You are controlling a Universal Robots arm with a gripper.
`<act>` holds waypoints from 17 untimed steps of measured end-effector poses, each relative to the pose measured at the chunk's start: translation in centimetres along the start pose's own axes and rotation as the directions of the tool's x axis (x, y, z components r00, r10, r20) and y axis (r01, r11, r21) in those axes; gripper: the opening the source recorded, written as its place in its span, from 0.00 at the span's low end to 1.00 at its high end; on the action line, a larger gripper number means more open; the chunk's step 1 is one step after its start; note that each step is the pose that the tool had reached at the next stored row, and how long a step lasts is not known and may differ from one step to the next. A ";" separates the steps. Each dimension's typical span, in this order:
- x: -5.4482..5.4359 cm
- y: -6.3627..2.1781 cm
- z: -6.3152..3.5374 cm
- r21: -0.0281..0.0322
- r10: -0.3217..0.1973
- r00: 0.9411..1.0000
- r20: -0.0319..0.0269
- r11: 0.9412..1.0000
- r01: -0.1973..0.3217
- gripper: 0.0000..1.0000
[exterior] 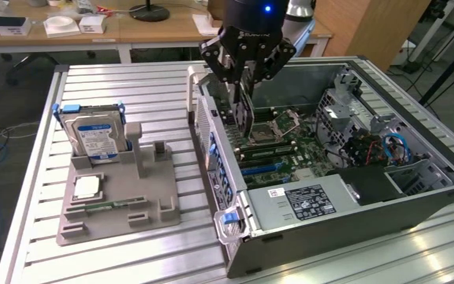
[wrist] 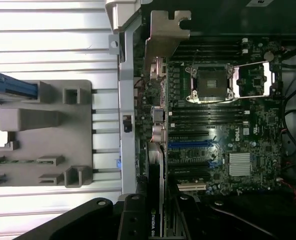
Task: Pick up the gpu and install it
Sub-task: 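Pick up the gpu and move the gpu toward the slot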
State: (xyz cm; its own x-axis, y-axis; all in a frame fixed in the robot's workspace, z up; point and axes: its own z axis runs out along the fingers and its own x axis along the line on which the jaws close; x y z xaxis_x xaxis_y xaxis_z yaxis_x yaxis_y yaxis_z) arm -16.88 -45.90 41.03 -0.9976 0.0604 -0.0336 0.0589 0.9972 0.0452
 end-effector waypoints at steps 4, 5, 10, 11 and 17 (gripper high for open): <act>-1.1 0.06 0.04 0.000 0.000 1.000 0.000 1.000 0.000 0.26; -1.3 0.08 0.05 0.000 0.000 1.000 0.000 1.000 0.000 0.26; -2.6 0.15 0.09 0.000 0.000 1.000 0.000 1.000 0.000 0.26; -2.9 0.17 0.10 0.000 0.000 1.000 0.000 1.000 0.000 0.26; -4.5 0.26 0.16 0.000 0.000 1.000 0.000 1.000 0.000 0.26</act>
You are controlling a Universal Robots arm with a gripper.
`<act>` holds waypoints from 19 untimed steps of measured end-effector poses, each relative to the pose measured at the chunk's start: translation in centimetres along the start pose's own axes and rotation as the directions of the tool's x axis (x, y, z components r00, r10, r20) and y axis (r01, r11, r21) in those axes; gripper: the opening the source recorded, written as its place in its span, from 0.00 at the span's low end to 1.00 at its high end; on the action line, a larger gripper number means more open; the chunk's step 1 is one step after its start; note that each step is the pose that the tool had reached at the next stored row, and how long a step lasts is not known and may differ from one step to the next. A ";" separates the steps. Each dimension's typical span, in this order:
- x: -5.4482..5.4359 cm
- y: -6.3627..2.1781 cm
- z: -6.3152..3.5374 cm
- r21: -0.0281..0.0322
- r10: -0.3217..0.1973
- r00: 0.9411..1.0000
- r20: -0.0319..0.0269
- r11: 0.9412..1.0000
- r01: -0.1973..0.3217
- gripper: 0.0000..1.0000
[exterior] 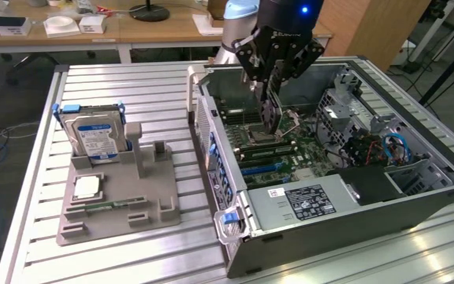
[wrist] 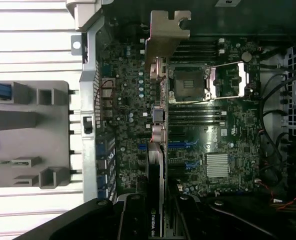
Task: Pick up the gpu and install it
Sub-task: 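Pick up the gpu and move the gpu toward the slot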
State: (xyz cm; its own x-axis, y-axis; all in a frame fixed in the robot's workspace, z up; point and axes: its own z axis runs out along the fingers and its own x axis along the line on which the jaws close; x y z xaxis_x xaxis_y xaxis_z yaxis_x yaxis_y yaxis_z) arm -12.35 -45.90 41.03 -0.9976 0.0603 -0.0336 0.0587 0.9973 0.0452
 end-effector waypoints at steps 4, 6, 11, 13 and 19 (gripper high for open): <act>-1.1 0.07 0.04 0.000 0.000 1.000 0.000 1.000 0.000 0.26; -1.6 0.10 0.06 0.000 0.000 1.000 0.000 1.000 0.000 0.26; -2.5 0.15 0.09 0.000 0.000 1.000 0.000 1.000 0.000 0.26; -2.6 0.15 0.09 0.000 0.000 1.000 0.000 1.000 0.000 0.26; -2.6 0.16 0.10 0.000 0.000 1.000 0.000 1.000 0.000 0.26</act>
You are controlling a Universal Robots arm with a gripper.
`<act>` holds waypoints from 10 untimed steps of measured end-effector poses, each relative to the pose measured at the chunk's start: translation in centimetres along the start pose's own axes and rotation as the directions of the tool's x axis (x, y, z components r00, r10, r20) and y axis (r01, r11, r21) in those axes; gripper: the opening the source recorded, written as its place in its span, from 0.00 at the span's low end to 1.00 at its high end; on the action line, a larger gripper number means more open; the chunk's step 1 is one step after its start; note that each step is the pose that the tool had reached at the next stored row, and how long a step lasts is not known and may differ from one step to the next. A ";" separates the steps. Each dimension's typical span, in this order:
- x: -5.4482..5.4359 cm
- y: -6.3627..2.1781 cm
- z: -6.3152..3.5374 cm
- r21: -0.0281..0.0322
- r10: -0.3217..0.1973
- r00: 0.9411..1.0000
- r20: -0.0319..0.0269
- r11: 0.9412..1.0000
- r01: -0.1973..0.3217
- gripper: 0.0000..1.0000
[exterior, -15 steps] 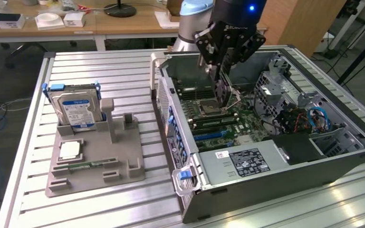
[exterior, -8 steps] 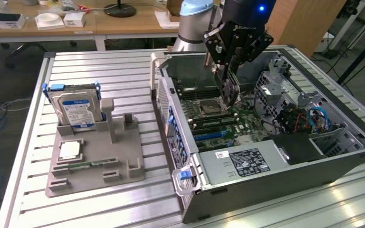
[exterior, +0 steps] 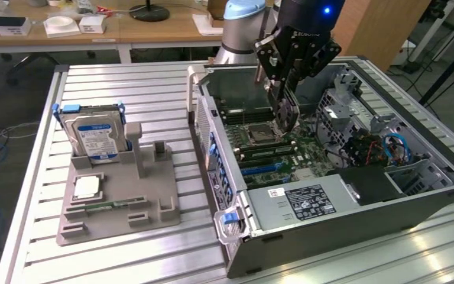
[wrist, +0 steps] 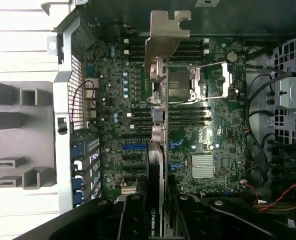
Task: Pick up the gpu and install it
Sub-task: 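Pick up the gpu and move the gpu toward the slot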
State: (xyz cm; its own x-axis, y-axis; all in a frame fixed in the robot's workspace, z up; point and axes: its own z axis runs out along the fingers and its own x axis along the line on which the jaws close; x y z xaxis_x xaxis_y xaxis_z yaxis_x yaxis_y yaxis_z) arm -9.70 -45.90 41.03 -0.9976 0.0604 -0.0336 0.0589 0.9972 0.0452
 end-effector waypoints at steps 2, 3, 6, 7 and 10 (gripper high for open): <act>0.0 0.00 0.00 0.000 0.000 1.000 0.000 1.000 0.000 0.26; 0.0 0.00 0.00 0.000 0.000 1.000 0.000 1.000 0.000 0.26; 0.0 0.00 0.00 0.000 0.000 1.000 0.000 1.000 0.000 0.26; -0.1 0.00 0.01 0.000 0.000 1.000 0.000 1.000 0.000 0.26; -0.5 0.03 0.02 0.000 0.000 1.000 0.000 1.000 0.000 0.26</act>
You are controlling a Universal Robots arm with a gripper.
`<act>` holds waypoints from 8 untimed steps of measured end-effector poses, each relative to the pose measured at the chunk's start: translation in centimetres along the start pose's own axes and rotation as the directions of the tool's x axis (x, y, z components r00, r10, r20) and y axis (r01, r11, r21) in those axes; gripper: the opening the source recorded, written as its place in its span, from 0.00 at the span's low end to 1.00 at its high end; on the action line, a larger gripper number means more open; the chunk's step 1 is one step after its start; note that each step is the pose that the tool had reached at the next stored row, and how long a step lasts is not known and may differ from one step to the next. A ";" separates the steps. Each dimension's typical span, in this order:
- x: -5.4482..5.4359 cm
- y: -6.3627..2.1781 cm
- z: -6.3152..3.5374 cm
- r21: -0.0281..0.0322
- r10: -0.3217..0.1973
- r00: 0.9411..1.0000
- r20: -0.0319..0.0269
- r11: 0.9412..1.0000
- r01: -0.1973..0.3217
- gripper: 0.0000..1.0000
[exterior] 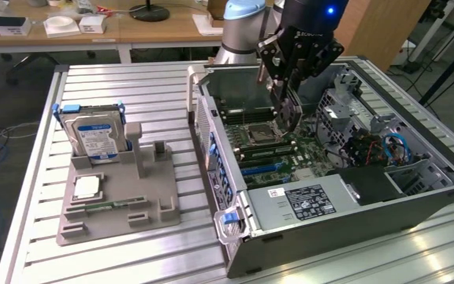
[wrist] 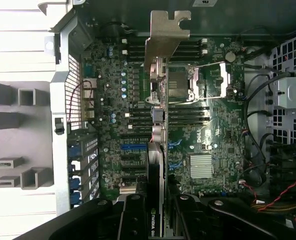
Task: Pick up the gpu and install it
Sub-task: 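Pick up the gpu and move the gpu toward the slot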
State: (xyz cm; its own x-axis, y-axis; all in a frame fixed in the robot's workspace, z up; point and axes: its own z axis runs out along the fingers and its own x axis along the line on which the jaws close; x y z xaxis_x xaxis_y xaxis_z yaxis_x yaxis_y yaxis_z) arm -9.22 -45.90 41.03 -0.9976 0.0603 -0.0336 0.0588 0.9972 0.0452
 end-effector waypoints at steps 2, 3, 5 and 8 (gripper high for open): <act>-0.4 0.02 0.01 0.000 0.000 1.000 0.000 1.000 0.000 0.26; -0.6 0.03 0.02 0.000 0.000 1.000 0.000 1.000 0.000 0.26; -0.9 0.05 0.03 0.000 0.000 1.000 0.000 1.000 0.000 0.26; -1.4 0.08 0.05 0.000 0.000 1.000 0.000 1.000 0.000 0.26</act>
State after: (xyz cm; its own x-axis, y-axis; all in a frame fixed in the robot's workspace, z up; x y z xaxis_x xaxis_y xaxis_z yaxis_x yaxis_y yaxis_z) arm -7.78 -45.90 41.03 -0.9976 0.0603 -0.0336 0.0588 0.9972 0.0452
